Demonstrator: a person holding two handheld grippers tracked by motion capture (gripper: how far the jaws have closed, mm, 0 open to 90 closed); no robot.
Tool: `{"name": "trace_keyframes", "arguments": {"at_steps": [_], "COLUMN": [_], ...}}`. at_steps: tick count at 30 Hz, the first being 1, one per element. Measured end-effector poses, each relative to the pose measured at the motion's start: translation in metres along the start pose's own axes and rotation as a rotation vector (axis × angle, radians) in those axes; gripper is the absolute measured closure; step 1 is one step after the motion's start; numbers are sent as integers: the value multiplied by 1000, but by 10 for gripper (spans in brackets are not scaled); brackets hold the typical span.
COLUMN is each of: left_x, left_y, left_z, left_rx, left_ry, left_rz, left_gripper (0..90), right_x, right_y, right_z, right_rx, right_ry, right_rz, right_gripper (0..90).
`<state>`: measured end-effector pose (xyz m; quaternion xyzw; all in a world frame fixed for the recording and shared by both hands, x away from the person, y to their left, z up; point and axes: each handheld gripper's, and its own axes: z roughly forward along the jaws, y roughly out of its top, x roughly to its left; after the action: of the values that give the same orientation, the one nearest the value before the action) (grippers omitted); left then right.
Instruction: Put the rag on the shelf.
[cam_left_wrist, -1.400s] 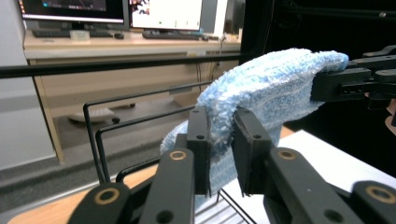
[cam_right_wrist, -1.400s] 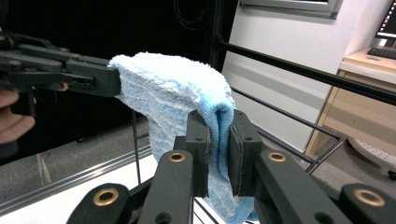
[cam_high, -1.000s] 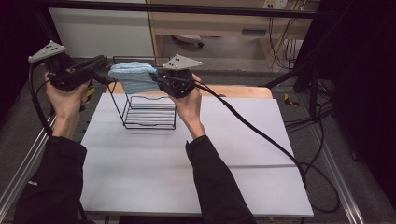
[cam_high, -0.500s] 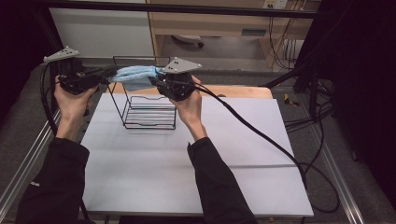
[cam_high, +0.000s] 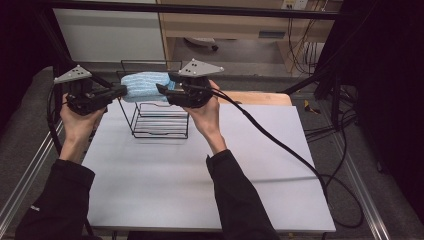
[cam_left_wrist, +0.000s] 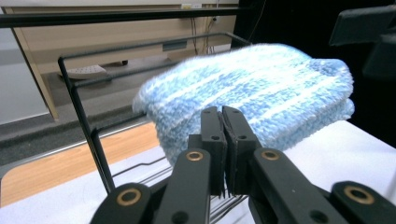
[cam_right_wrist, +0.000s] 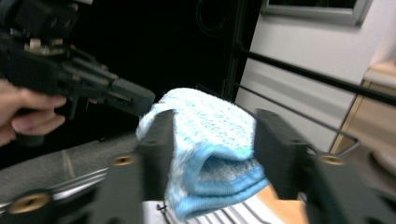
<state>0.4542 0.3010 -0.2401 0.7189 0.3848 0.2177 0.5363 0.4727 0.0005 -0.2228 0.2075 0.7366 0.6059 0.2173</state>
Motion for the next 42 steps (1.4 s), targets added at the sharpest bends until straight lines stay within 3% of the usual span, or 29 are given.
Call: {"name": "trace_keyframes", "arguments": {"at_steps": [5,13,22,36,42], "left_x": [2,4,3,-6,-10], "left_y": [-7,-15,-19,-2,3], "left_z": [3,6,13,-1,-1], "left_rx": [4,3,5,-40,-43], "left_ry": [0,15,40,37,41], "left_rz": [-3,3,12,33,40], "left_gripper": [872,879,879,735,684], "right_x": [-5,-6,-10,-7,-7], "right_y": [-3,-20,-34,-24,-19], "right_z": [6,18,23,11,8], "right_rx": [64,158,176,101,87], "right_ry": [16,23,-7,19,26], "right_rz": [73,93,95,84,82], "right_gripper": [757,869,858,633,594]}}
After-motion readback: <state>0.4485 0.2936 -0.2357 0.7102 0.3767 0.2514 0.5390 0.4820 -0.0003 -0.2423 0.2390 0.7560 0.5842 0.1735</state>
